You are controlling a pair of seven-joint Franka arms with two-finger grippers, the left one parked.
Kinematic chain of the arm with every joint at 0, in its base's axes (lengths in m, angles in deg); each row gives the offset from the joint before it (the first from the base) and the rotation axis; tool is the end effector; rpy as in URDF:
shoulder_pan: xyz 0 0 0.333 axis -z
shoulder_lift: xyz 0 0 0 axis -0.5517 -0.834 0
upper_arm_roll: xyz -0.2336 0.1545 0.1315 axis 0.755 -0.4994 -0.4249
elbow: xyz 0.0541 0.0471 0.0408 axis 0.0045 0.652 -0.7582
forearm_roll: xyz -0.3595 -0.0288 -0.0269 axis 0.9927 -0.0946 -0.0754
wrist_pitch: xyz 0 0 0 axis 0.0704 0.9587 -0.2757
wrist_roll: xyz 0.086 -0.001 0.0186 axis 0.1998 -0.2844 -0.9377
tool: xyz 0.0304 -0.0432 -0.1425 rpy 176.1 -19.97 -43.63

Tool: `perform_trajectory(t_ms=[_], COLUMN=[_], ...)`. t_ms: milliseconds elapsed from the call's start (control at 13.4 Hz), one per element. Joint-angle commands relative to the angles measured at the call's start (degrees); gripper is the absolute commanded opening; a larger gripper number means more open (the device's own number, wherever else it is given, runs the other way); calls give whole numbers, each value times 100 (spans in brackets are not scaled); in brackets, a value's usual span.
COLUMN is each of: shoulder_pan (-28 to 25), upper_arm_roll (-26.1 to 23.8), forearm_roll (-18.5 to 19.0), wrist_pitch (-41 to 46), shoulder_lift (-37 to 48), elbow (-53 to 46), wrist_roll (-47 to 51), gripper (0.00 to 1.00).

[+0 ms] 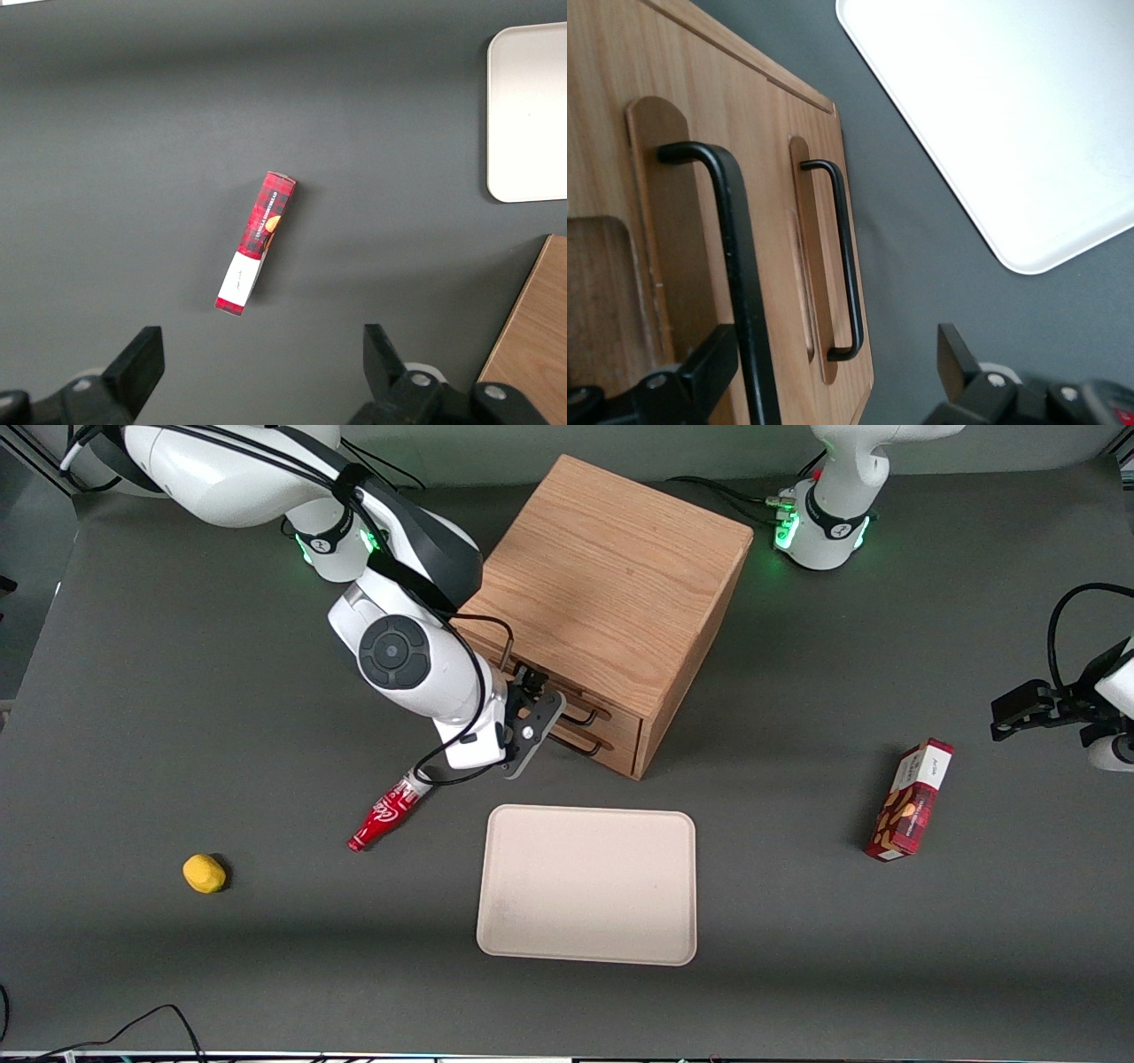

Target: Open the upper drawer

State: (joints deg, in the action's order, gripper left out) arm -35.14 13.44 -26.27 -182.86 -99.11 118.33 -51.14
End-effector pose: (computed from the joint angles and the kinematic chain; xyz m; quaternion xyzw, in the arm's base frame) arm 0.5238 0.3970 0.3664 -0.8918 -0.4303 0.0370 0.1345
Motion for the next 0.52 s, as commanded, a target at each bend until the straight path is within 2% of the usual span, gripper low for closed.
perform_trajectory(t_ms=[0, 298, 447], shoulder_pan=[-19, -10, -10], upper_arm_roll=[-67, -76, -32], forearm_roll=[99, 152, 379], wrist_pitch=[-67, -85, -163], shoulder_lift=[-11, -37, -63], elbow=[-18, -18, -18], wrist_roll=[-71, -141, -299], gripper=[100, 100, 100])
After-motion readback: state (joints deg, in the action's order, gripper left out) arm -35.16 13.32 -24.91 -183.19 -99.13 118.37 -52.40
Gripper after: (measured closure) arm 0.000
